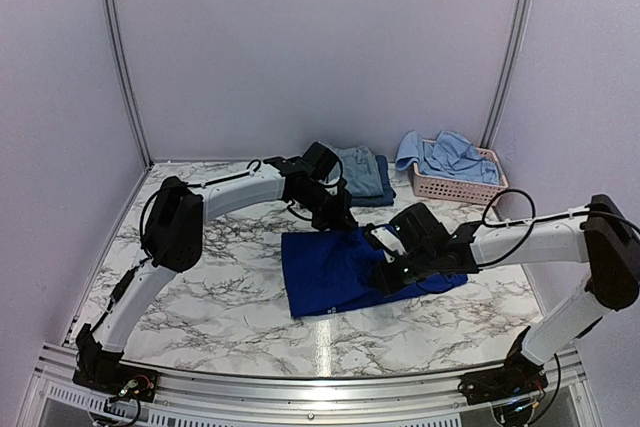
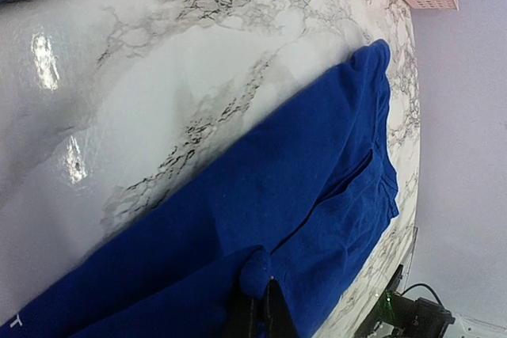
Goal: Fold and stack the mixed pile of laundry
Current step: Fold the rectangle-folded T-shirt at the center of the board, then rotate the 2/3-rectangle-folded T-shirt at the center of the board, then smooth out the 2/3-rectangle-folded T-shirt at the center of the board.
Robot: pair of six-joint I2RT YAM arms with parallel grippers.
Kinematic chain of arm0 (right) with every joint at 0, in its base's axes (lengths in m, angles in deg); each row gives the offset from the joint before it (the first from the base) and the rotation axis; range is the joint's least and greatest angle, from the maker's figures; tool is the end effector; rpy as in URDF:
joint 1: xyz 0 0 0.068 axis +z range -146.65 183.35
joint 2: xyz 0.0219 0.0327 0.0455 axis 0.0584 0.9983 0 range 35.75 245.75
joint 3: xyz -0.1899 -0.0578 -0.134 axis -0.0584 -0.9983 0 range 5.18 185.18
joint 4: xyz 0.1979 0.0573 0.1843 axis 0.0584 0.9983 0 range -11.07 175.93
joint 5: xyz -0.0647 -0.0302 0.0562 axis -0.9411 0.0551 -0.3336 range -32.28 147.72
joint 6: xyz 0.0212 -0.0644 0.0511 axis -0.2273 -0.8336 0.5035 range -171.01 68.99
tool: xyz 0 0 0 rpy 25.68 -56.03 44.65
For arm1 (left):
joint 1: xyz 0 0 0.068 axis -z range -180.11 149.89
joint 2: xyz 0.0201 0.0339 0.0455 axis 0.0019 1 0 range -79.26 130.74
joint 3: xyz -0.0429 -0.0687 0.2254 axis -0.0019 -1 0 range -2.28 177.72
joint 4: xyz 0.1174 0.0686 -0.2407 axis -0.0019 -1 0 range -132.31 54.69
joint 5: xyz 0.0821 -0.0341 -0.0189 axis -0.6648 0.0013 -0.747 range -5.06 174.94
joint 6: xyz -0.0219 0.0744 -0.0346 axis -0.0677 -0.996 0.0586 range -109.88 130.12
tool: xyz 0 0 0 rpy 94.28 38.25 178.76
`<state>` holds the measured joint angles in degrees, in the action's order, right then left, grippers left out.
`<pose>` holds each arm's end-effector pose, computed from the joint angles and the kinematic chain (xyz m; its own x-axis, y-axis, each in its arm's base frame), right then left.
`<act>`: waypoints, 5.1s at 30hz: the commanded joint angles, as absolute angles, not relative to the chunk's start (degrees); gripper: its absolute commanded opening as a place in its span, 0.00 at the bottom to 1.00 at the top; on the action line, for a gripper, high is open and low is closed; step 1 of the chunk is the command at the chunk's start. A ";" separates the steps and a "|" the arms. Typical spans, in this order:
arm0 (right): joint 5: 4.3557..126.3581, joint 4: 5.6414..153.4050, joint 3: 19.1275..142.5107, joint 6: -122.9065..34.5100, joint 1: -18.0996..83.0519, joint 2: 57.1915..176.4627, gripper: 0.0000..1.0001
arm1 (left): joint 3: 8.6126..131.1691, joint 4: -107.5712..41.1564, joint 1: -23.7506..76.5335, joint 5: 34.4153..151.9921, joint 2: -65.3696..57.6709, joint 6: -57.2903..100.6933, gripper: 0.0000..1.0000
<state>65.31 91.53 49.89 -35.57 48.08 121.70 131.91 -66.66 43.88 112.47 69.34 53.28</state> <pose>0.2251 0.2369 0.0959 -0.7535 -0.3750 -0.5401 -0.5730 0.7772 0.2598 0.3943 -0.4285 0.1258 -0.9560 0.0796 -0.2824 0.2659 0.6424 -0.7188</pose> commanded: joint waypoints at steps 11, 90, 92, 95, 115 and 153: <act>66.17 101.84 51.88 -33.70 47.31 109.38 0.44 | 127.07 -66.17 41.04 107.34 60.41 46.99 0.85; 64.24 107.30 66.43 -40.52 34.33 141.43 0.24 | 58.49 -68.34 47.05 86.20 -2.48 45.17 0.99; 65.01 106.52 69.15 -43.32 34.52 144.18 0.24 | 56.10 -67.33 45.61 85.69 -5.28 46.15 0.99; 66.46 107.29 75.16 -47.81 35.79 149.26 0.24 | 53.78 -67.27 44.32 85.21 -7.70 47.04 0.99; 79.40 110.40 81.30 -44.45 36.20 138.77 0.39 | 48.01 -53.40 41.66 94.78 2.24 44.15 0.69; 89.46 104.26 76.31 -41.87 40.48 148.03 0.32 | 57.38 -47.93 36.02 106.22 23.33 37.71 0.38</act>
<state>88.37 103.44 76.38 -40.82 39.84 147.66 56.09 -48.65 36.32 104.49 22.00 39.14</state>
